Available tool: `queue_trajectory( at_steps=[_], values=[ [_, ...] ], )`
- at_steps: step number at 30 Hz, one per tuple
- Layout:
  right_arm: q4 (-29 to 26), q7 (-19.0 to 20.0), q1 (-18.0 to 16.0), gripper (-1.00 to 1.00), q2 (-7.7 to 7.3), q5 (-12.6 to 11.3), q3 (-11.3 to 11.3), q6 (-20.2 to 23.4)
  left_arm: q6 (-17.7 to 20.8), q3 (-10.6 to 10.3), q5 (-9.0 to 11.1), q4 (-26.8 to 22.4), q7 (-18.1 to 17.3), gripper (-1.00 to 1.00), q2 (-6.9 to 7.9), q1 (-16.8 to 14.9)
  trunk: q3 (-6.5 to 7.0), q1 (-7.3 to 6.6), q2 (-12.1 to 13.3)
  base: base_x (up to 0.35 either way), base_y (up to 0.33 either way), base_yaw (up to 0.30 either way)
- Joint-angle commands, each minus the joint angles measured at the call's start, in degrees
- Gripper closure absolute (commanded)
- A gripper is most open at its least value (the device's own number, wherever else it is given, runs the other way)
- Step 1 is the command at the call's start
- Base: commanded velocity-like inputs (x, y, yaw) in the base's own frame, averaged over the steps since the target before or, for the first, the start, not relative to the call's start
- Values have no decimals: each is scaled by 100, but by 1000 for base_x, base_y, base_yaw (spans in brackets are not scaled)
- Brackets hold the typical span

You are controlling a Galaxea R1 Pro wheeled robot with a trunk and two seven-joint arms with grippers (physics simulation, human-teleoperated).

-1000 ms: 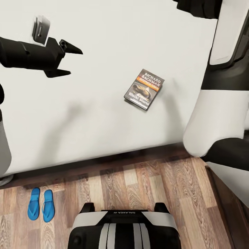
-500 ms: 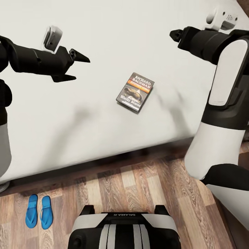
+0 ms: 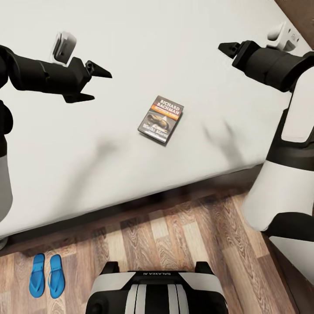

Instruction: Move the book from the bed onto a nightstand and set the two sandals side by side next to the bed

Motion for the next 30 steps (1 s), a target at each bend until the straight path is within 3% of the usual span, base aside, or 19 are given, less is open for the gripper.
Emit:
queue_trajectory(
  at_steps=[1, 9, 15, 20, 21, 23, 29, 30],
  values=[
    [-3, -27, -1, -100, -28, -125, -11, 25, 24, -1, 42, -2, 52, -100, 5, -7, 7, 0, -1, 0, 0, -105],
    [-10, -19, 13, -100, -286, -646, -9, 25, 31, -10, 37, -2, 73, -100, 13, 0, 80, 0, -1, 0, 0, -105],
    [-12, -19, 153, -100, -636, -1498, 12, 25, 34, -49, -83, -5, 101, -100, 21, 64, 135, 0, -1, 0, 0, -104],
    [-13, -24, 335, -100, -958, -2302, 35, 25, 36, -65, -612, -5, 33, -100, 22, 238, 180, 0, -1, 0, 0, -97],
    [-13, -25, 501, -100, -1064, -2603, 42, 25, 39, -65, -941, -4, -221, -100, 42, 438, 189, 0, -1, 0, 0, -88],
    [-13, -25, 567, -100, -1086, -2668, 45, 25, 39, -64, -1043, -3, -357, -100, 65, 518, 208, 0, -1, 0, 0, -88],
    [-13, -21, 967, -100, -1169, -2860, 144, 25, 89, -41, -1794, 29, -1651, -100, 342, 966, 262, 0, -1, 0, 0, -84],
    [-13, -21, 967, -100, -1169, -2860, 144, 25, 89, -41, -1794, 29, -1651, -100, 342, 966, 272, 0, -1, 0, 0, -82]
  ],
)
